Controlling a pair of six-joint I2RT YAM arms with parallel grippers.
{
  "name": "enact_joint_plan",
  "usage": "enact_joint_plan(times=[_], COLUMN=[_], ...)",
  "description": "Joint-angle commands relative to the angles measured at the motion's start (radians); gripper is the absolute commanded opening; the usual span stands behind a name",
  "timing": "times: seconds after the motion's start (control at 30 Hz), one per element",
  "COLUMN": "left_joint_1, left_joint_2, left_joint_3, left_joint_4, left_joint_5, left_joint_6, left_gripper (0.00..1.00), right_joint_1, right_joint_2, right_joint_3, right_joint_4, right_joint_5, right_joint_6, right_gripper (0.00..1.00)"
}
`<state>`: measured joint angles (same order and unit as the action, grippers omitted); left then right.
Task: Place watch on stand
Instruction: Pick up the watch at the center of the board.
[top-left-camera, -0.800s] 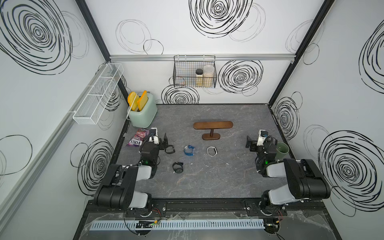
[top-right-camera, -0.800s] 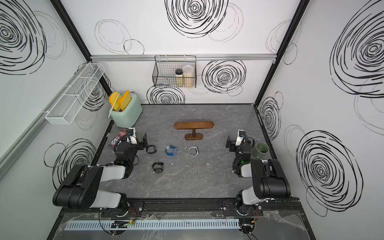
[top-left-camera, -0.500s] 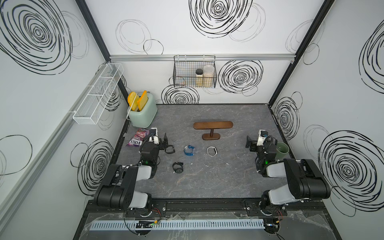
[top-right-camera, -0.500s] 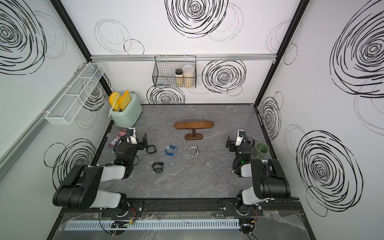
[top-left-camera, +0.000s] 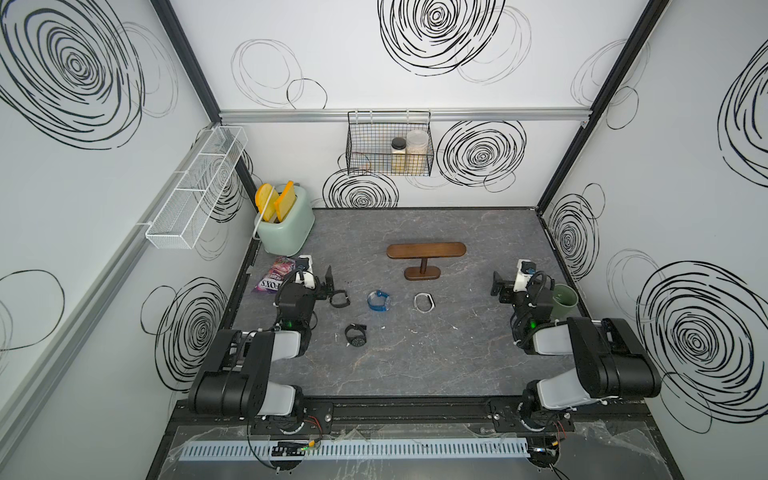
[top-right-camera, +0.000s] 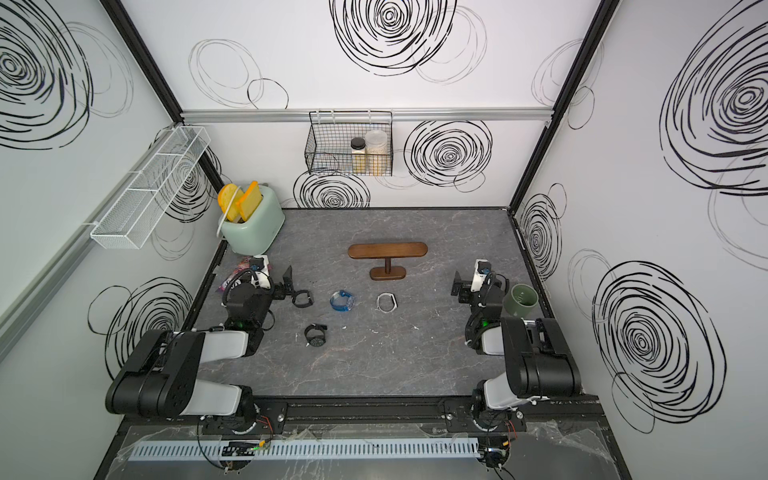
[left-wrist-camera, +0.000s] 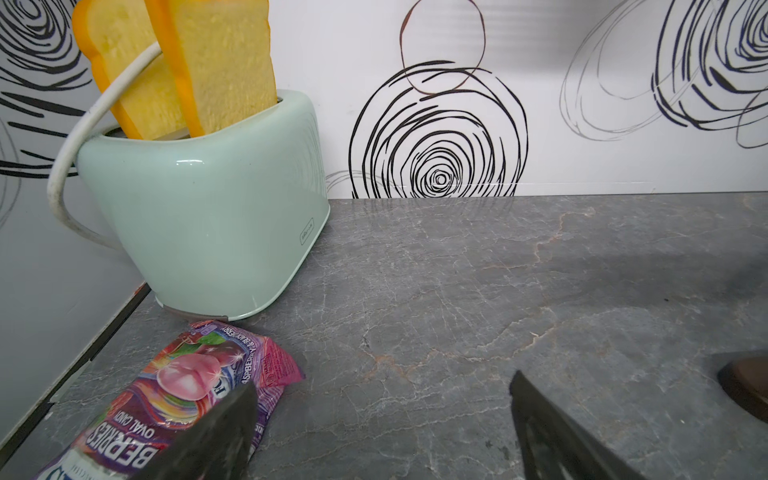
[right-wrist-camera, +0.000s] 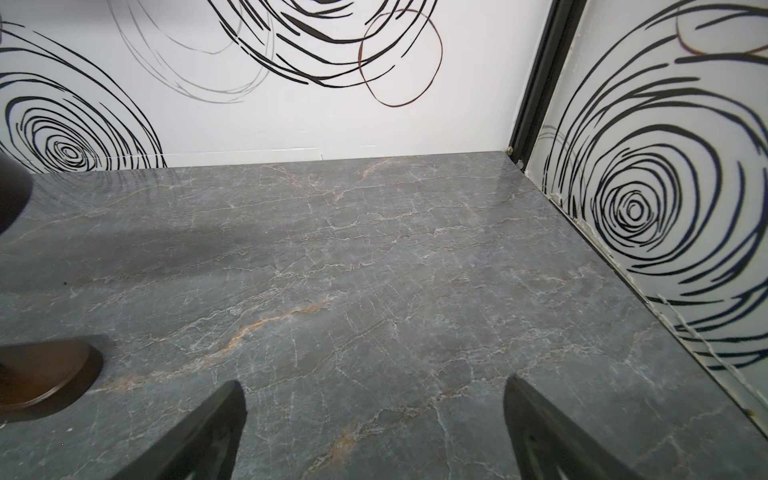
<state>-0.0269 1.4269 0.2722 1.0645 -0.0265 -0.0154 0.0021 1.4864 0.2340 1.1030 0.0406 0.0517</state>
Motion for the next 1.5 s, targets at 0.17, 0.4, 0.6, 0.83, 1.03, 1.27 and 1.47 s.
enact_joint_plan(times=[0.17,0.4,0.6,0.83,1.03,1.27,1.47], left_joint_1=[0.002,-0.143,-0.323,-0.230,-0.222,-0.236,-0.239], left_joint_2=[-0.079,-0.252,-0.223,-0.123,-0.042,0.003,0.053], left_joint_3=[0.035,0.211,0.523,0.612,0.609,0.572,0.553], left_joint_4=[-0.065,-0.547,-1.137,-1.437,-1.485,-1.424,-1.383], left_joint_5=[-0.019,-0.390,-0.533,-0.141,-0.013,0.007,0.009], left_joint_6=[-0.014,-0.224,-0.382,-0.455,-0.440,-0.462,-0.471], left_gripper=[0.94,0.83,0.69,0.51,0.42,0.40,0.39], right_joint_1=[0.046,0.081,0.244,0.480,0.599,0.692,0.725], right_joint_2=[-0.135,-0.139,-0.140,-0.262,-0.342,-0.292,-0.264], right_joint_3=[0.037,0.439,0.564,0.557,0.460,0.475,0.461], right_joint_4=[-0.118,-0.875,-1.114,-1.242,-1.147,-1.160,-1.150], right_joint_5=[0.158,0.278,0.160,0.081,0.028,0.037,0.027], right_joint_6=[-0.007,0.186,0.210,0.300,0.368,0.393,0.416], right_gripper=[0.98,0.98,0.98,0.98,0.98,0.98,0.98])
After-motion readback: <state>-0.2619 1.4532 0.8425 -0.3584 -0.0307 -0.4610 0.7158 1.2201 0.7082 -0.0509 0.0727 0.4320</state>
